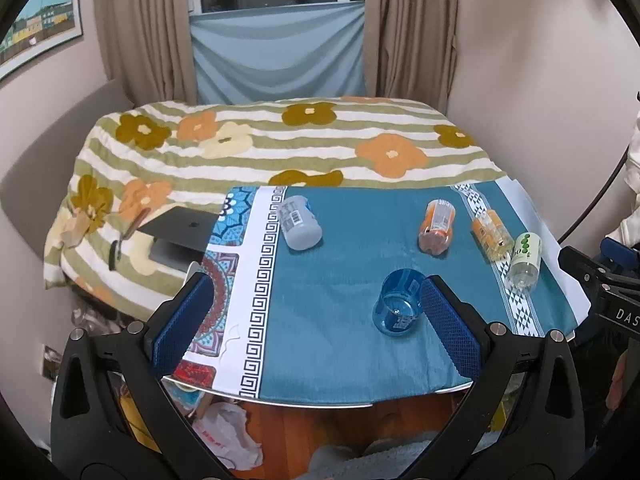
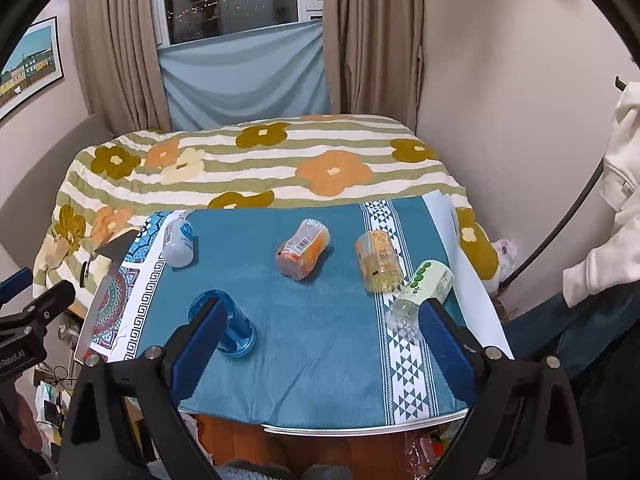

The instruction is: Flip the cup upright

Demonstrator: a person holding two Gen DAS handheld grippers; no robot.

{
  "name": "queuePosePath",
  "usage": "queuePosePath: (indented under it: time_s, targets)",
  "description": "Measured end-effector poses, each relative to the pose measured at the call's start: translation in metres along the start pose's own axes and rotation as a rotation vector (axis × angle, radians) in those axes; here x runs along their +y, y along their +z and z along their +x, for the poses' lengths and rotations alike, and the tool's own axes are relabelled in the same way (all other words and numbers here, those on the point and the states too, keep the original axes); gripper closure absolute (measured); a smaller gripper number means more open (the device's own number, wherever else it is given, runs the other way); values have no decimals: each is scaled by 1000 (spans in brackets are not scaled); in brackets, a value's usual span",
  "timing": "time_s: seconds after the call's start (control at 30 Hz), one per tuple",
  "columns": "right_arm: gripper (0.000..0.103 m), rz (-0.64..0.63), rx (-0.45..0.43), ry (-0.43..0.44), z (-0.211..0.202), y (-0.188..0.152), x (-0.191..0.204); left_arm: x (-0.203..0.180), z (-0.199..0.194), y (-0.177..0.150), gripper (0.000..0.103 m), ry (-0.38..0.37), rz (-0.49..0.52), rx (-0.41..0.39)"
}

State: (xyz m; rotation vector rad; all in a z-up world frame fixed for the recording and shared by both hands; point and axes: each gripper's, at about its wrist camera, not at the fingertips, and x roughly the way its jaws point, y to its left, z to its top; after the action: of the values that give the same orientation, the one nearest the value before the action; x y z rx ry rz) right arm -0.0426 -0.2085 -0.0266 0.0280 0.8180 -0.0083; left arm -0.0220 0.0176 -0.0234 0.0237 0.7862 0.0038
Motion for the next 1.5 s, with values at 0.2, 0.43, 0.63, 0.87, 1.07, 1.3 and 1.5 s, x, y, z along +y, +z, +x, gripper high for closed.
queuePosePath:
  time_s: [0.2,0.43,0.63,0.87,1.07,1.3,1.5]
  targets:
    - [8,1,-10,4,-1,2,2,0,0,3,0,-5,9,-7]
    - [8,-2,-17,2,-2,3,3,-3,1,6,0,-15,12,-12]
    - [8,-3,-19,0,-2,5,5,-2,2,8,0,-19,9,-14]
    - [8,-4,-20,-2,-1,8,5,-3,4,10,0,-21,7,-16]
    - [8,-3,-20,-3,0,10,4,-4,6,12,0,-21,7,-16]
    - [8,-2,-20,-4,1,12,3,-7,9,15,0,-25,10,-14]
    - [8,-4,-21,-5,3,15,0,-9,12,17,0,-27,10,-16]
